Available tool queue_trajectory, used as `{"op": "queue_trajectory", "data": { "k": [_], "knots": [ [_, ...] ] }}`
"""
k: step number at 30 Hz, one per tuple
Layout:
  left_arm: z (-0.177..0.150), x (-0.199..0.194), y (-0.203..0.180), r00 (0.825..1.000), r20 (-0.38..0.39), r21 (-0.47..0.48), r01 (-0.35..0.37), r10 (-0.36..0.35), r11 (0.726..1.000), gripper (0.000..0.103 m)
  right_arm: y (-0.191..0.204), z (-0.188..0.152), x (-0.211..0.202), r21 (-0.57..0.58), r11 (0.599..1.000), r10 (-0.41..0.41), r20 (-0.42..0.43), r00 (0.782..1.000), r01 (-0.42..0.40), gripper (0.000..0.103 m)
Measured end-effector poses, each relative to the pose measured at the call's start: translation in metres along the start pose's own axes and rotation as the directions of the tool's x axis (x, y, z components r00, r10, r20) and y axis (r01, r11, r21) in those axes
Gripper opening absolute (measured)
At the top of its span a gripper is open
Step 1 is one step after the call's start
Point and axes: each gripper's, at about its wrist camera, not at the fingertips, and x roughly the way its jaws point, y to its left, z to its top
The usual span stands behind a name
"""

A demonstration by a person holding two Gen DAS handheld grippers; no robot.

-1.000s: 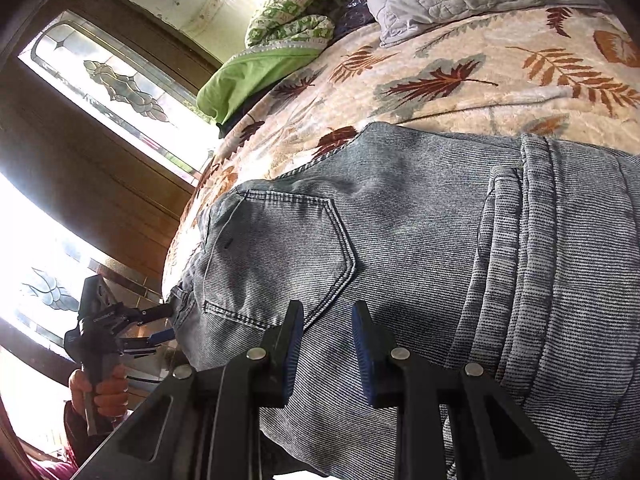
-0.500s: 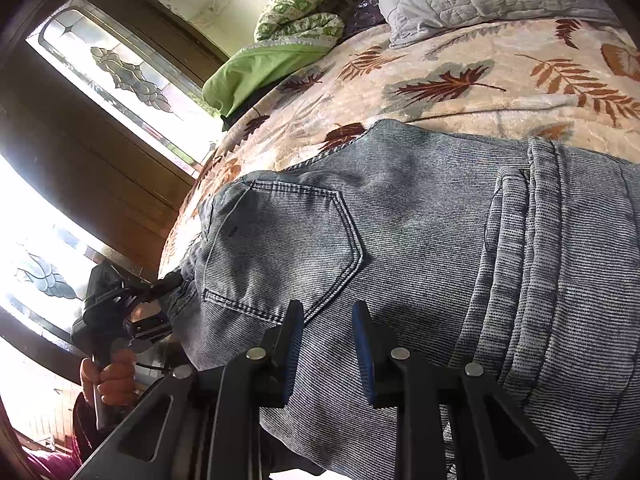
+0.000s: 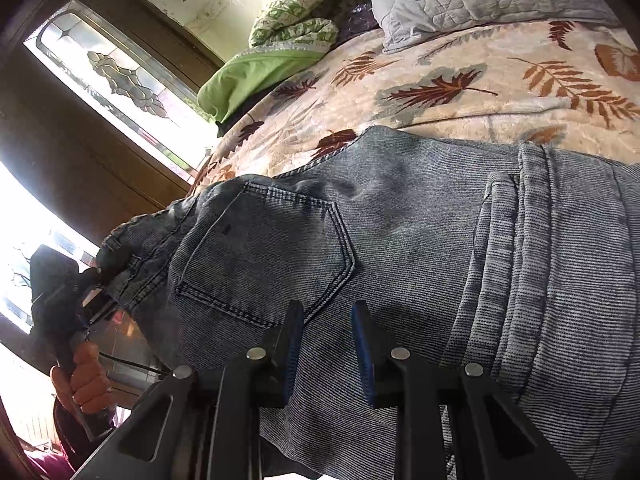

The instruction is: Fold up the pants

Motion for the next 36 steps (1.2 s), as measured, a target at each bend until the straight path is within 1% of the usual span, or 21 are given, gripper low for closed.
{"op": "queue_trajectory", "data": {
  "k": [4,6,8,12,14,16,18,20,21,22,24,26,27,28,29,31,32,33,34,35,36],
  "knots": [
    [0.007,0.0,-0.05,0.999,-0.027,0.122,0.029,-0.026,0.992,0.012,-0.011,0.011,-0.028,0.038,0.999,-0.013,0.091,0.996,0.01,0.027],
    [0.008,0.003,-0.08,0.998,-0.046,0.195,0.046,-0.038,0.98,0.012,-0.02,0.019,-0.052,0.069,0.997,-0.036,0.164,0.986,0.025,0.027],
    [0.007,0.01,-0.11,0.996,-0.074,0.259,0.069,-0.051,0.963,0.012,-0.032,0.027,-0.08,0.107,0.994,-0.055,0.242,0.969,0.029,0.027],
    [-0.006,0.03,-0.169,0.986,-0.146,0.368,0.134,-0.085,0.92,0.012,-0.063,0.032,-0.14,0.2,0.98,-0.1,0.396,0.913,0.02,0.027],
    [-0.017,0.044,-0.196,0.976,-0.193,0.408,0.172,-0.099,0.897,0.012,-0.08,0.031,-0.169,0.251,0.968,-0.121,0.457,0.881,0.002,0.027],
    [-0.031,0.063,-0.221,0.962,-0.249,0.436,0.216,-0.113,0.874,0.012,-0.097,0.027,-0.194,0.305,0.952,-0.142,0.512,0.847,-0.024,0.027],
    [-0.049,0.083,-0.241,0.944,-0.309,0.451,0.256,-0.119,0.855,0.012,-0.112,0.021,-0.213,0.352,0.935,-0.167,0.558,0.813,-0.05,0.027],
    [-0.069,0.108,-0.258,0.92,-0.372,0.458,0.296,-0.122,0.838,0.012,-0.126,0.016,-0.23,0.394,0.917,-0.2,0.591,0.781,-0.064,0.027],
    [-0.079,0.122,-0.264,0.907,-0.403,0.453,0.311,-0.119,0.836,0.012,-0.131,0.013,-0.236,0.411,0.909,-0.215,0.604,0.768,-0.069,0.027],
    [-0.091,0.137,-0.269,0.891,-0.441,0.444,0.324,-0.111,0.836,0.012,-0.136,0.01,-0.241,0.426,0.902,-0.23,0.612,0.756,-0.071,0.027],
    [-0.116,0.168,-0.273,0.85,-0.519,0.429,0.347,-0.087,0.834,0.013,-0.145,0.005,-0.252,0.451,0.89,-0.26,0.623,0.737,-0.067,0.027],
    [-0.14,0.193,-0.272,0.812,-0.583,0.415,0.334,-0.034,0.846,0.014,-0.15,0.002,-0.259,0.468,0.882,-0.288,0.627,0.724,-0.054,0.027],
    [-0.148,0.202,-0.269,0.788,-0.615,0.4,0.338,-0.024,0.852,0.014,-0.151,0.001,-0.261,0.471,0.881,-0.3,0.626,0.72,-0.042,0.027],
    [-0.152,0.205,-0.268,0.776,-0.63,0.392,0.343,-0.022,0.854,0.014,-0.151,0.0,-0.263,0.473,0.881,-0.313,0.624,0.716,-0.027,0.027],
    [-0.153,0.201,-0.267,0.778,-0.628,0.392,0.346,-0.027,0.852,0.014,-0.15,0.0,-0.265,0.472,0.881,-0.324,0.622,0.713,-0.011,0.027],
    [-0.144,0.186,-0.267,0.786,-0.615,0.391,0.378,-0.067,0.839,0.018,-0.148,-0.001,-0.266,0.467,0.884,-0.339,0.618,0.709,0.015,0.027],
    [-0.136,0.177,-0.268,0.788,-0.608,0.385,0.397,-0.094,0.833,0.023,-0.147,0.0,-0.266,0.464,0.885,-0.342,0.618,0.708,0.022,0.027],
    [-0.127,0.167,-0.269,0.789,-0.6,0.375,0.421,-0.13,0.826,0.032,-0.146,0.0,-0.265,0.461,0.887,-0.341,0.617,0.709,0.026,0.027],
    [-0.117,0.155,-0.27,0.797,-0.581,0.376,0.44,-0.162,0.816,0.038,-0.144,0.001,-0.264,0.458,0.889,-0.339,0.616,0.711,0.028,0.027],
    [-0.105,0.145,-0.272,0.814,-0.551,0.388,0.446,-0.185,0.807,0.052,-0.142,0.002,-0.262,0.454,0.89,-0.337,0.612,0.715,0.03,0.027],
    [-0.094,0.136,-0.274,0.835,-0.514,0.407,0.44,-0.198,0.801,0.06,-0.139,0.004,-0.258,0.448,0.893,-0.334,0.607,0.721,0.036,0.027]
  ]
}}
